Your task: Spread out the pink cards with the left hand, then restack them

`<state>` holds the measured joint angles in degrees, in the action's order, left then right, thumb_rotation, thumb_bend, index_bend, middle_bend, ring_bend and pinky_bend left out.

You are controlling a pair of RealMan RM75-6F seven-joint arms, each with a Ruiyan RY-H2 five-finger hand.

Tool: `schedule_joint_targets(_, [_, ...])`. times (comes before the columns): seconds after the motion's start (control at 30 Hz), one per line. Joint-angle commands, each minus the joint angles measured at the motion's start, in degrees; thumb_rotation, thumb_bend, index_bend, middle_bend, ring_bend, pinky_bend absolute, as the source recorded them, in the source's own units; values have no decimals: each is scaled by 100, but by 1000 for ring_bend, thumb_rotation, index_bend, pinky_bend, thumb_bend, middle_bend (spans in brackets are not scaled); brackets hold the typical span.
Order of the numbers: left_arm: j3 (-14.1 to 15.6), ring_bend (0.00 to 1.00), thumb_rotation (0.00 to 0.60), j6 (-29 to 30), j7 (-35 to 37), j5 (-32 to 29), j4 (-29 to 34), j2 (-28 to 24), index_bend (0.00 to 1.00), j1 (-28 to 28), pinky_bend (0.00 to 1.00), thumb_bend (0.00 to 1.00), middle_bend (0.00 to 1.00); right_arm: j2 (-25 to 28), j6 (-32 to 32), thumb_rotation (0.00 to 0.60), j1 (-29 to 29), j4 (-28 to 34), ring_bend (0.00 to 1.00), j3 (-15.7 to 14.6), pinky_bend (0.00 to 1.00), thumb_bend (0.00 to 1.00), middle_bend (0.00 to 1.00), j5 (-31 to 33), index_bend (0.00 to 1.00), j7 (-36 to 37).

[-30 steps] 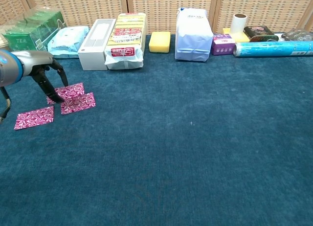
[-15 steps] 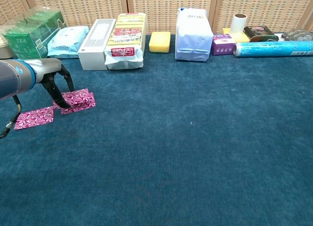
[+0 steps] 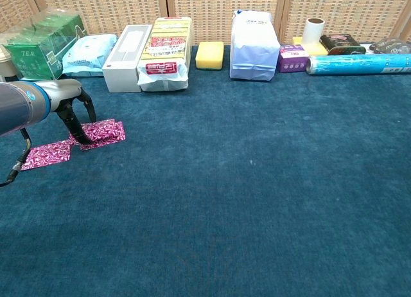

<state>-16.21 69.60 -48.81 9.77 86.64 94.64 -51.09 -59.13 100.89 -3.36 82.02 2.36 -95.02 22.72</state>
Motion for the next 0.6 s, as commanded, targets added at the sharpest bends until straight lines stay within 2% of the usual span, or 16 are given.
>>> schedule_joint_targets(0.03, [-21, 0, 600, -11, 0, 1, -24, 20, 395, 1, 69, 200, 0, 5, 1, 600, 0, 1, 0, -4, 0, 5, 3, -2, 165, 12])
schedule_joint_targets(0.6, [-56, 0, 600, -163, -94, 4, -114, 50, 395, 14, 69, 165, 0, 1, 19, 600, -3, 7, 0, -6, 0, 5, 2, 2, 166, -4])
